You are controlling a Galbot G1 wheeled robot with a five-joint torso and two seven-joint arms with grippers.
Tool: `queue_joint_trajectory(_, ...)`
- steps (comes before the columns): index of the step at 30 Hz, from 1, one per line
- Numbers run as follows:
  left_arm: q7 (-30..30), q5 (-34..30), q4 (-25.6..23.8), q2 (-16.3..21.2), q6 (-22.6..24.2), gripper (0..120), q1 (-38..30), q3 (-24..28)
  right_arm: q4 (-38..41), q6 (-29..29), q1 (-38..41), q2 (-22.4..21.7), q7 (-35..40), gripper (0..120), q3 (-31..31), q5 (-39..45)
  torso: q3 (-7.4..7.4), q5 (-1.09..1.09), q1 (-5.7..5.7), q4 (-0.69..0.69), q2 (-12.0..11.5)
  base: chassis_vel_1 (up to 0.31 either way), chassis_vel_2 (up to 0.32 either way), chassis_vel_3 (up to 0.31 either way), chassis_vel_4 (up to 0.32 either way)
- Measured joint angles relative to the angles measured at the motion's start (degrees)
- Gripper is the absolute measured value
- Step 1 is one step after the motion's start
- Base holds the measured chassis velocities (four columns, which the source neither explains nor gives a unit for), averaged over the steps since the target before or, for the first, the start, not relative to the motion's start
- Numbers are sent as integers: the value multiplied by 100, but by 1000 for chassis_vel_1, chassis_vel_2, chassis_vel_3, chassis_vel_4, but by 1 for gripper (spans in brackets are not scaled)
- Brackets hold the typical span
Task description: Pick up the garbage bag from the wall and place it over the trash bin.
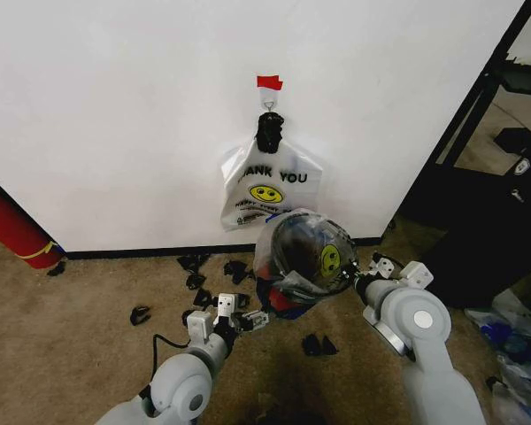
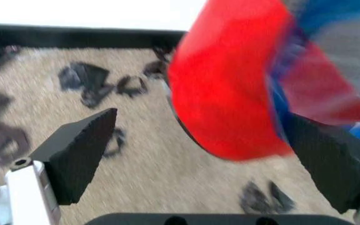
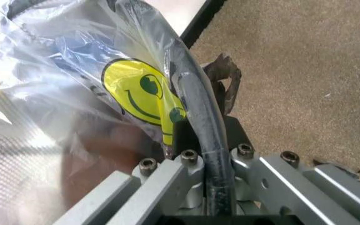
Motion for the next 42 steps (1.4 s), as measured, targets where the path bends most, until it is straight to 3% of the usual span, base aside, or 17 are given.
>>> queue_joint_trajectory(8,101,151,508,-96,-36,100,-356,204,64,-15,-68,94,25,0,-9,-26,0,1,0,0,0,0,0,0,0)
queue_joint_trajectory(13,99,200,526,-138,-36,100,-296,208,62,-22,-74,92,25,0,-3,-34,0,0,0,0,0,0,0,0,0)
queue_joint_trajectory(23,73,189,-183,254,56,100,-80,-57,-88,-27,-4,113,-8,0,23,-60,0,0,0,0,1,0,0,0,0)
queue_joint_trajectory(26,70,193,-609,465,436,100,85,-219,-178,-30,39,115,-26,0,29,-69,0,0,0,0,1,0,0,0,0)
queue_joint_trajectory(27,70,193,-609,465,436,100,85,-219,-178,-30,39,115,-26,0,29,-69,0,0,0,0,1,0,0,0,0)
queue_joint_trajectory(29,159,194,-1078,734,479,100,368,-323,-278,-44,109,115,-43,0,14,-86,0,0,0,0,1,0,0,0,0)
queue_joint_trajectory(35,153,220,-1672,808,-25,100,953,-864,-452,-231,200,-40,-55,0,-312,-168,-1,0,0,0,1,0,0,0,0)
queue_joint_trajectory(41,433,1390,-1517,205,-1635,100,1715,-2281,-585,-438,362,-89,49,0,-579,-54,-1,-1,0,0,1,0,0,0,0)
queue_joint_trajectory(42,433,1390,-1517,205,-1635,100,1715,-2281,-585,-438,362,-89,49,0,-579,-54,-1,-1,0,0,1,0,0,0,0)
